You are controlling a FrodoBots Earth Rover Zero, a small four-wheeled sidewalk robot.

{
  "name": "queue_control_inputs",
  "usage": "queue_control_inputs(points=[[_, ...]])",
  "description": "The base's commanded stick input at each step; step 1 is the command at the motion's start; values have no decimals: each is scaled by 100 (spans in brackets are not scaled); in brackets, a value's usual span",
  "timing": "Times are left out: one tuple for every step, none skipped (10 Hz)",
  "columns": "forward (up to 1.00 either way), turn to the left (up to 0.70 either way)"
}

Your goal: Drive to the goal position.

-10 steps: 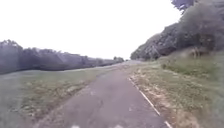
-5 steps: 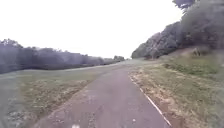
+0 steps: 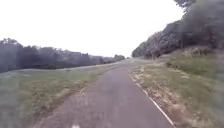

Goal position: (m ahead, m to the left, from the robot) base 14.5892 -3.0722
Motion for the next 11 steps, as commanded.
queue_control_inputs(points=[[60, 1], [60, 1], [60, 1], [60, 1], [60, 1], [60, 1], [60, 1], [60, 1], [60, 1], [60, 1], [60, 1]])
